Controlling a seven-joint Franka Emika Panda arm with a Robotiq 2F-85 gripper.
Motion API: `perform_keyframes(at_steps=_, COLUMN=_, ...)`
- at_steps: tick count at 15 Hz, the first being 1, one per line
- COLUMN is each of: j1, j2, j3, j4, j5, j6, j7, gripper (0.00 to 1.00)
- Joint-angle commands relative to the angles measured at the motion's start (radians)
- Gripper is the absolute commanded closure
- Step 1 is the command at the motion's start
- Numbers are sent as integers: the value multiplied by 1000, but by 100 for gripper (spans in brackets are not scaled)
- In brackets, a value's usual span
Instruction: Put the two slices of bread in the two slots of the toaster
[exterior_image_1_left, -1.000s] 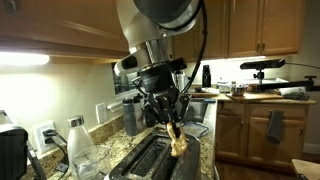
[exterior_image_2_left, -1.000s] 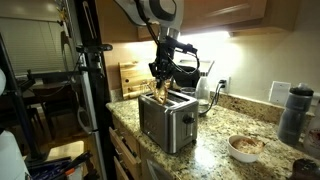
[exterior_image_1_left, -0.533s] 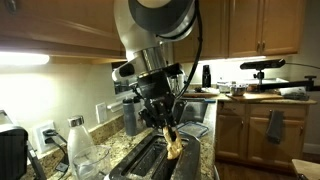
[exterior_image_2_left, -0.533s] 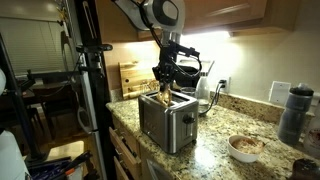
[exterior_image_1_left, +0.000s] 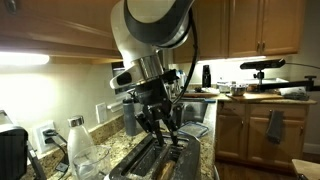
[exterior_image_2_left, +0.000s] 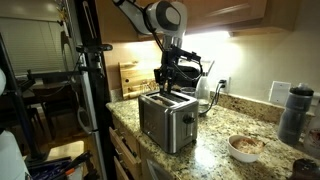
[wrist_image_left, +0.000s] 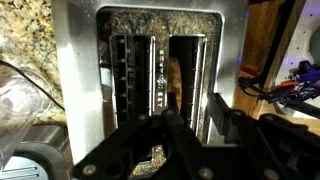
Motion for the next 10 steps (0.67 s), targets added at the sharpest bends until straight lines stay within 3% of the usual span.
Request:
perform_keyframes(at_steps=1, j1=-5, j2=-1, j3=-8, j4=25, j5=-13, j6=13, j7=24, gripper=29)
perform_keyframes(at_steps=5, j1=-19, j2=-13, j3=-26, j4=46, j5=12, j6=46, j7=102, gripper=3)
perform_keyframes(at_steps=10, j1=-46, j2=-24, j3=-57, j4=50, j5=43, j6=137, j7=250, gripper=0)
